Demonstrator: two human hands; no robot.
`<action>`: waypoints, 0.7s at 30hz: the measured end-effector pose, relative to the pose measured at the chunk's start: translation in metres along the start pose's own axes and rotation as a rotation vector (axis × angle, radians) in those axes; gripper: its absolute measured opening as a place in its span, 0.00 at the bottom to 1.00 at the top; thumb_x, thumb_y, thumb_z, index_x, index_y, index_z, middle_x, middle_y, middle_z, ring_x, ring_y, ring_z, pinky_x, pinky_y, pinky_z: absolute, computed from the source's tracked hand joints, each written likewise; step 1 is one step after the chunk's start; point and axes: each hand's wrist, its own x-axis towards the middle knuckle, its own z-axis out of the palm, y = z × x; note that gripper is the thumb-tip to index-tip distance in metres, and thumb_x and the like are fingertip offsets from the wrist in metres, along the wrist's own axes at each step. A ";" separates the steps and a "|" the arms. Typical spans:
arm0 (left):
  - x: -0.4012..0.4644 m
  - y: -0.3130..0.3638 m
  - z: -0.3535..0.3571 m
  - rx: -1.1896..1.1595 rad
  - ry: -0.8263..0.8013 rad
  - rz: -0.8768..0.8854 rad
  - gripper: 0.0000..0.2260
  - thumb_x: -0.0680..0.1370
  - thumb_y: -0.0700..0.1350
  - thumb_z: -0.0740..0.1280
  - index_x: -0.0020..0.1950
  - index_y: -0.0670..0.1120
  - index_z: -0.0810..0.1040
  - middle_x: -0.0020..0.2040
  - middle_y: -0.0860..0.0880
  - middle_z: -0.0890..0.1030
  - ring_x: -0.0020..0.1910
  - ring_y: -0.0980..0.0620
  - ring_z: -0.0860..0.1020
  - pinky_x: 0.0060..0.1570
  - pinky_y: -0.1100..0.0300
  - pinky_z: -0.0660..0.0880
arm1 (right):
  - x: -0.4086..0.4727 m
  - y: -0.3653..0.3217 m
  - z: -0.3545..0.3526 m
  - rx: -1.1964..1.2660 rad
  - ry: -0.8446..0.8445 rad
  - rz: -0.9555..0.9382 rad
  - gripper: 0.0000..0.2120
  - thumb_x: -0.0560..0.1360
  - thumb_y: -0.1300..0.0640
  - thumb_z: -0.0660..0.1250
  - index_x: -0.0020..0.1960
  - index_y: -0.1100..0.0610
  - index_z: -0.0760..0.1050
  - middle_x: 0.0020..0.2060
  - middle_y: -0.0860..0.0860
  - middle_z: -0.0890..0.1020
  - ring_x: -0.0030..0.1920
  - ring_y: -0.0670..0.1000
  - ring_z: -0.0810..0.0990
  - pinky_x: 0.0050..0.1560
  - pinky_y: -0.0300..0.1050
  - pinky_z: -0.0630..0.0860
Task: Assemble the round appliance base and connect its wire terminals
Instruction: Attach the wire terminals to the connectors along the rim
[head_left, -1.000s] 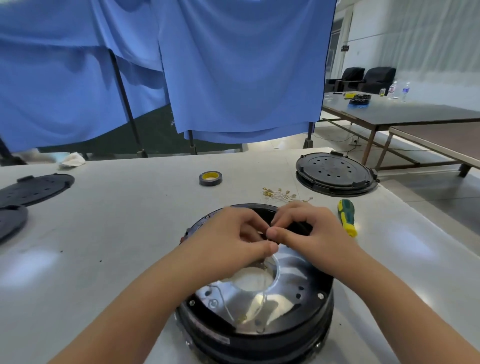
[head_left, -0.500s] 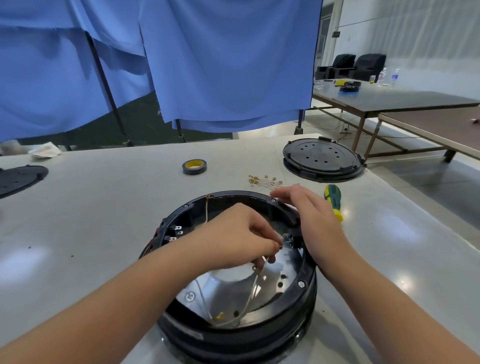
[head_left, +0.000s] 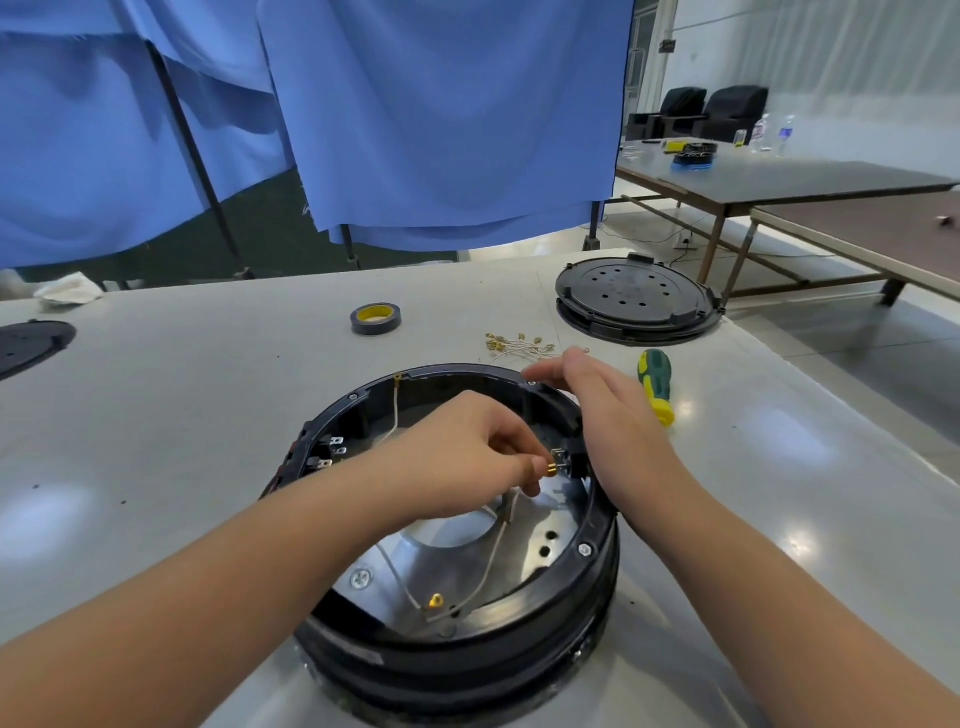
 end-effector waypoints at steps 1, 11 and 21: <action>0.000 0.000 0.001 0.002 0.003 0.005 0.05 0.77 0.44 0.68 0.43 0.50 0.83 0.34 0.56 0.84 0.37 0.61 0.81 0.41 0.66 0.79 | 0.000 0.000 0.000 -0.003 -0.002 -0.003 0.19 0.82 0.52 0.52 0.44 0.52 0.81 0.47 0.45 0.82 0.50 0.36 0.77 0.44 0.21 0.67; 0.000 0.000 0.000 -0.011 0.003 -0.005 0.05 0.77 0.46 0.69 0.43 0.48 0.84 0.39 0.52 0.85 0.46 0.49 0.82 0.49 0.54 0.79 | -0.001 -0.002 0.001 -0.009 -0.001 0.011 0.19 0.82 0.51 0.53 0.42 0.50 0.81 0.49 0.45 0.81 0.52 0.37 0.76 0.44 0.20 0.66; 0.004 0.001 -0.002 -0.076 -0.051 -0.048 0.06 0.76 0.44 0.70 0.39 0.50 0.84 0.36 0.53 0.85 0.40 0.59 0.81 0.51 0.61 0.76 | -0.003 -0.004 0.003 -0.025 -0.019 0.018 0.19 0.82 0.52 0.52 0.43 0.49 0.80 0.52 0.49 0.79 0.56 0.41 0.75 0.50 0.26 0.66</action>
